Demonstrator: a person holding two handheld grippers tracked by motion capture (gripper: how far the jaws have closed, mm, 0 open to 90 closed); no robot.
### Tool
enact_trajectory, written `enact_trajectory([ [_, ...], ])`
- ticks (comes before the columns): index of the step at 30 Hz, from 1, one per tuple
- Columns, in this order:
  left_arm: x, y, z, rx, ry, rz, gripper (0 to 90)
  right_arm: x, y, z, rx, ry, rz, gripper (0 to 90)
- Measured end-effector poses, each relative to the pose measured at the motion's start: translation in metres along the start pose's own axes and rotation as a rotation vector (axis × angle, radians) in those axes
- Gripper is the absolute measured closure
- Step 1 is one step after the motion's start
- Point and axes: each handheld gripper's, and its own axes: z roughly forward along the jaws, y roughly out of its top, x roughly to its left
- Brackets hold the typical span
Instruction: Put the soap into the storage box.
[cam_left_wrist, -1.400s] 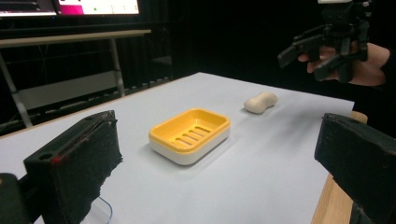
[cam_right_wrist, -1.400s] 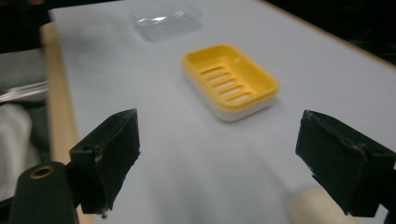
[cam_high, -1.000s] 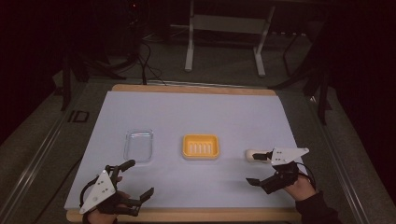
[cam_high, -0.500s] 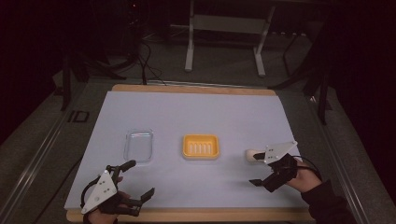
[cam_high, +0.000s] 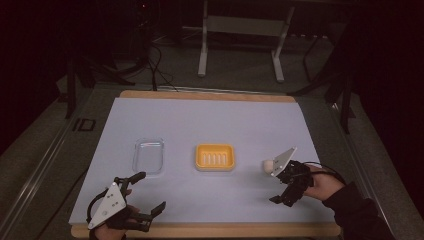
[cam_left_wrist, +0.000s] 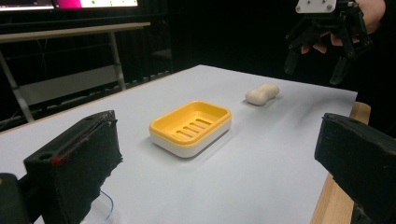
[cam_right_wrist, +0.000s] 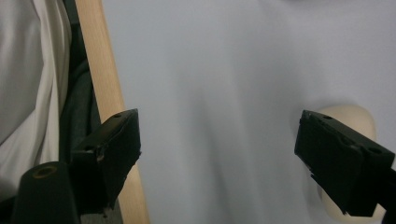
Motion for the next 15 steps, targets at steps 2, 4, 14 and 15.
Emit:
enact_trajectory([
  [2, -0.0001, 0.0000, 0.0001, 0.001, -0.001, 0.002, 0.4, -0.0005, 0.0024, -0.0001, 0.025, 0.006, -0.004, 14.1],
  [4, 0.0000, -0.0001, 0.0001, 0.001, -0.001, 0.001, 0.4, -0.0007, 0.0039, -0.0003, 0.043, 0.008, -0.007, 14.1],
  [14, 0.0000, -0.0002, 0.0001, 0.002, -0.002, 0.001, 0.4, -0.0045, 0.0081, -0.0007, 0.136, 0.033, -0.019, 14.1],
  [15, 0.0001, -0.0002, 0.0001, 0.001, -0.003, -0.001, 0.4, -0.0049, 0.0083, 0.0000, 0.152, 0.038, -0.016, 14.0],
])
